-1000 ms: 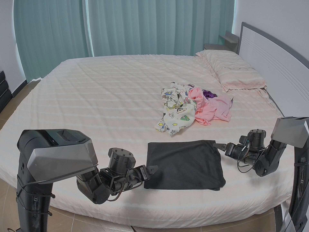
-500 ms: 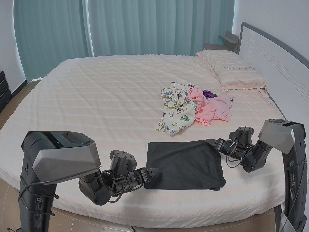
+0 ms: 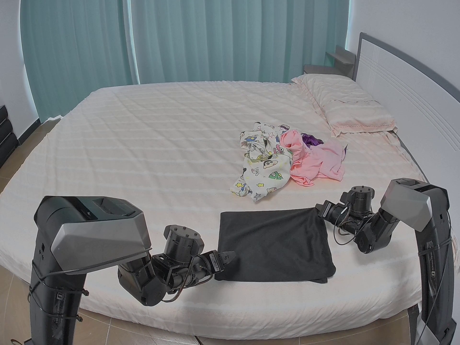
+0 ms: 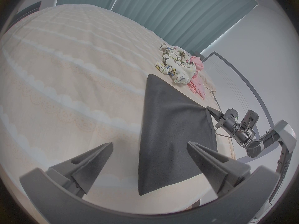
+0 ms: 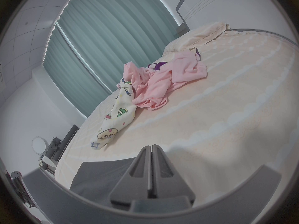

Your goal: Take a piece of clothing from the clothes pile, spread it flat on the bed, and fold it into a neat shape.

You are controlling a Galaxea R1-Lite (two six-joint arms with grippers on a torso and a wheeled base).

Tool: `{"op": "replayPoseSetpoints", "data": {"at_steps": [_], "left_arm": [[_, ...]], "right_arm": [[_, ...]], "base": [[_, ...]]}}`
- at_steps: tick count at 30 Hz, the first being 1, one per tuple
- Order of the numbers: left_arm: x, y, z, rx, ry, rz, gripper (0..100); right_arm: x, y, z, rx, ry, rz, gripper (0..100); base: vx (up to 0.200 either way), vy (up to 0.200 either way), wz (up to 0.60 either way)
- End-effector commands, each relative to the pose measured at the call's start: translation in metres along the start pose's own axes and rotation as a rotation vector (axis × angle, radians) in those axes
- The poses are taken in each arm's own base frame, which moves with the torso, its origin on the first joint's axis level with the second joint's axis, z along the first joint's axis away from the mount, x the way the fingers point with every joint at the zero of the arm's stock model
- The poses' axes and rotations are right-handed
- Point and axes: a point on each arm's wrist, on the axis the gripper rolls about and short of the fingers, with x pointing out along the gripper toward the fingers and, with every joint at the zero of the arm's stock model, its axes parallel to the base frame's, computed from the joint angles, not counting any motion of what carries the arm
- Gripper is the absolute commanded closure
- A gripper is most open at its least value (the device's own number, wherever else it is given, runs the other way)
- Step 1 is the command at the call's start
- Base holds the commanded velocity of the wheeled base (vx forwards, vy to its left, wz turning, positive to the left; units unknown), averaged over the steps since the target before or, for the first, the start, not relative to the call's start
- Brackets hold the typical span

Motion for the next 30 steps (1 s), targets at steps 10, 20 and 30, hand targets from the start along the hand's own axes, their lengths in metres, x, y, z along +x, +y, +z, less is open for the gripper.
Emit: {"op": "replayPoseSetpoints", "data": {"at_steps": [10,20,30], "left_arm": [[0.000,0.001,-0.001,0.002,0.002,0.002,0],[-0.001,-0.002,0.002,0.000,-0.007,-0.005,0],[-0.060,-0.035,0.066,0.002,-0.225,-0.131,0]], "right_arm": [[0.004,-0.003,0.005,0.005,-0.027,-0.021,0],[-0.005,-0.012,0.020,0.013,-0.078,-0.063,0],[-0.091,0.014,0.056,0.015,-0.143,-0.082,0]], "base": [[0.000,0.000,0.00],[0.000,0.000,0.00],[0.000,0.000,0.00]]}}
